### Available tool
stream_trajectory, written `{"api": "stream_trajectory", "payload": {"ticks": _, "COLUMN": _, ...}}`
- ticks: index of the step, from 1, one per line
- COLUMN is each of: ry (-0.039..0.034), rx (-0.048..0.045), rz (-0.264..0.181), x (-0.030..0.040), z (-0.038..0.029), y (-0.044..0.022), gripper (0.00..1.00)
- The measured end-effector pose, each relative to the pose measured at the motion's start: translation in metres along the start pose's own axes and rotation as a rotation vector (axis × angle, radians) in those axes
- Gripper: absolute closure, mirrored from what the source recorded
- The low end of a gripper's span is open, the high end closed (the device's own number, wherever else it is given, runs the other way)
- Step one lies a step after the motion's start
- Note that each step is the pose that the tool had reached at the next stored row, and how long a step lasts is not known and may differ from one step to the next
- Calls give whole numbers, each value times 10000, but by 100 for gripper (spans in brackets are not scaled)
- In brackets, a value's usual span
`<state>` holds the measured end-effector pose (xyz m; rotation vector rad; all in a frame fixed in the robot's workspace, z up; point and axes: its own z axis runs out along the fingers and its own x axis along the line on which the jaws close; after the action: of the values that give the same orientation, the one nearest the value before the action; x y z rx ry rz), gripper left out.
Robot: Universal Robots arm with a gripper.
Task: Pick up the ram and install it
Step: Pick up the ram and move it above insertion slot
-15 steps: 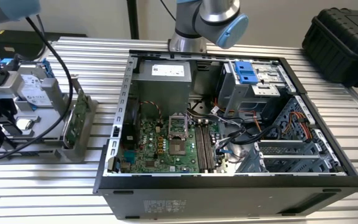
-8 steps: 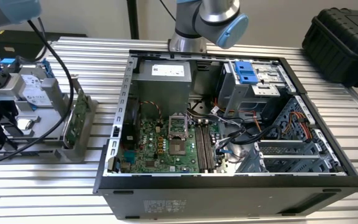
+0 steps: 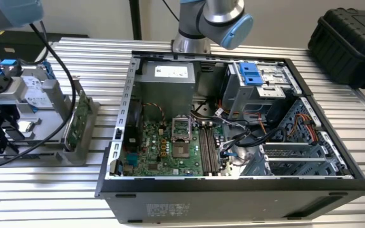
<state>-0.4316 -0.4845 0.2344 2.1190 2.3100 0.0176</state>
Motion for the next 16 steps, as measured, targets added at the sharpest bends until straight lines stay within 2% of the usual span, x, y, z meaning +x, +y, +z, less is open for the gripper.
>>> {"api": "stream_trajectory", "payload": {"ticks": 16, "ry": 1, "rx": 26, "rz": 0, "x": 0, "z": 41, "y": -1, "gripper": 0}}
